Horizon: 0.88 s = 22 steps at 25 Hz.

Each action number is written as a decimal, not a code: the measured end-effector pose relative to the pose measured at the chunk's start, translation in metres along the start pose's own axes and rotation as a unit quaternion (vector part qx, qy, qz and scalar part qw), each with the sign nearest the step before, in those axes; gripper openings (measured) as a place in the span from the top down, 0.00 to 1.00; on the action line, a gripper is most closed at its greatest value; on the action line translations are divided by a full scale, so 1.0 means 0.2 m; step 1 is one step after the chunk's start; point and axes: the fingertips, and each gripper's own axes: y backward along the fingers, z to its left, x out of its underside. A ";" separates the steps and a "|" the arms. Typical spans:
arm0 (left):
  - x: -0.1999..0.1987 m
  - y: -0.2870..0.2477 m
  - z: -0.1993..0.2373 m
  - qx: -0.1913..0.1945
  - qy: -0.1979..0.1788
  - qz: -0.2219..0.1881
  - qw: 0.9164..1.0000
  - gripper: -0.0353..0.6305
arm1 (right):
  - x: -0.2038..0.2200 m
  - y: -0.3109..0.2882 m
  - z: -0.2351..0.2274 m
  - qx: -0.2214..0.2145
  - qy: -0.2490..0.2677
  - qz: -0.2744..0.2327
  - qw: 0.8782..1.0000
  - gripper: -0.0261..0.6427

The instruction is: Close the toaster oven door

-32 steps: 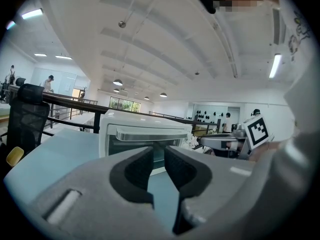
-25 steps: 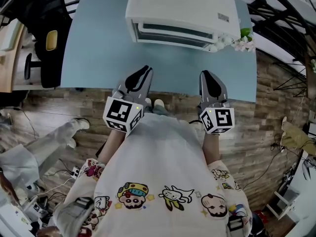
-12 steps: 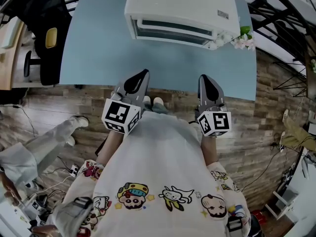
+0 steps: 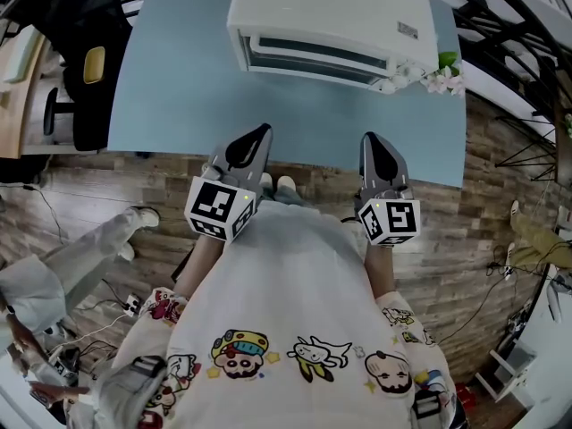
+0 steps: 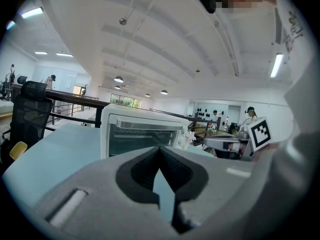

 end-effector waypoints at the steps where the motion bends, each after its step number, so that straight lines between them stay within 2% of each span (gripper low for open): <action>1: 0.00 0.00 0.00 -0.001 0.000 0.000 1.000 0.95 | 0.00 -0.01 0.00 -0.001 0.001 0.000 1.000 0.95; 22: 0.00 0.00 0.05 -0.013 0.003 0.000 1.000 0.95 | 0.01 -0.02 -0.01 0.001 0.000 0.007 1.000 0.95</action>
